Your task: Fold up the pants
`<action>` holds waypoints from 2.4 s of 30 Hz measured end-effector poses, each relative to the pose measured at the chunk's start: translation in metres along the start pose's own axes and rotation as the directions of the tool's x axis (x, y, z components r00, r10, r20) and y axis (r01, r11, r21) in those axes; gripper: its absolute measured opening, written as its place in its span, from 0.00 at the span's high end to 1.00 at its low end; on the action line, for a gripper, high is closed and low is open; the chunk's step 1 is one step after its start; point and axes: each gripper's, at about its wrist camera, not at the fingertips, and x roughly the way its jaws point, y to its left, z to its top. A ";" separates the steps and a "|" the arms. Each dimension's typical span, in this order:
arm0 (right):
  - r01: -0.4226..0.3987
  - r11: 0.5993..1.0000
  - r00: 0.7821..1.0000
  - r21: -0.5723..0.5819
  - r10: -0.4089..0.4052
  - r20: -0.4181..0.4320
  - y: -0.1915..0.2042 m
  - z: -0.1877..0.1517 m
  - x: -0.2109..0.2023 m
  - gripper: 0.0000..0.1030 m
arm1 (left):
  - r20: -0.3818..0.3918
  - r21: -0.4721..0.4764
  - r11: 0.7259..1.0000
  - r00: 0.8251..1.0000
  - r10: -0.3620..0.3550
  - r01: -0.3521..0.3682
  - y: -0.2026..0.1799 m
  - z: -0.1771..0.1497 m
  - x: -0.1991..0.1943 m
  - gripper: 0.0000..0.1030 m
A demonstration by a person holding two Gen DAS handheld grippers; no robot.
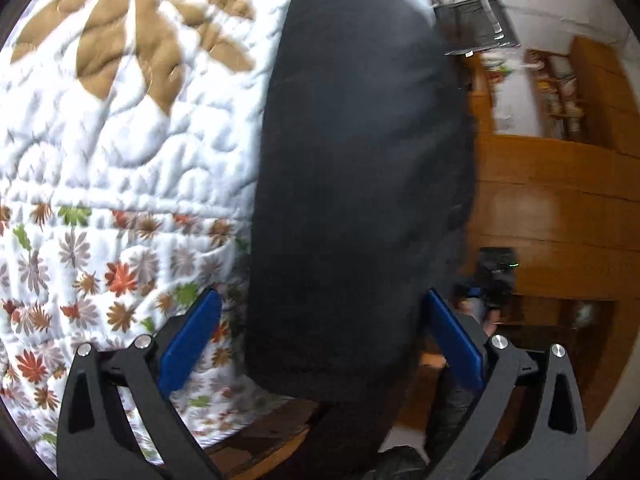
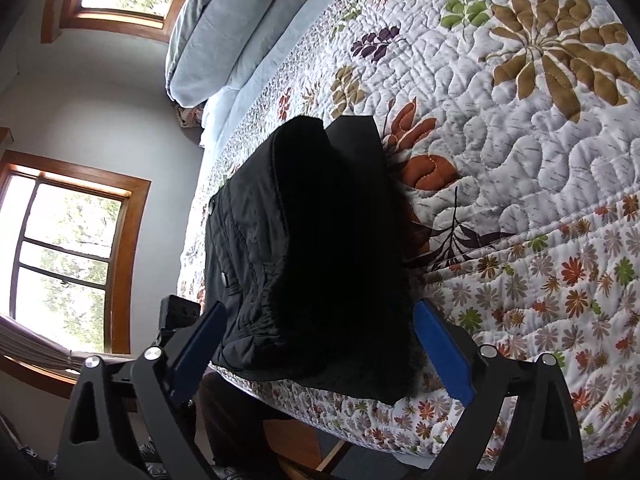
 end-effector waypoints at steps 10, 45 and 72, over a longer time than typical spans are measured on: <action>0.017 1.000 0.999 0.025 -0.016 -0.052 -0.015 0.000 0.019 0.05 | -0.046 0.044 0.999 0.999 -0.020 0.022 -0.030 0.003 0.027 0.03; -0.080 0.996 0.991 -0.024 0.077 -0.108 -0.004 0.003 0.062 0.24 | 0.057 0.179 0.958 0.974 0.219 -0.226 -0.123 0.002 0.095 0.03; -0.058 0.989 0.998 -0.140 0.052 -0.045 0.033 0.005 0.062 0.54 | 0.232 0.272 0.885 0.918 0.320 -0.378 -0.136 0.020 0.072 0.11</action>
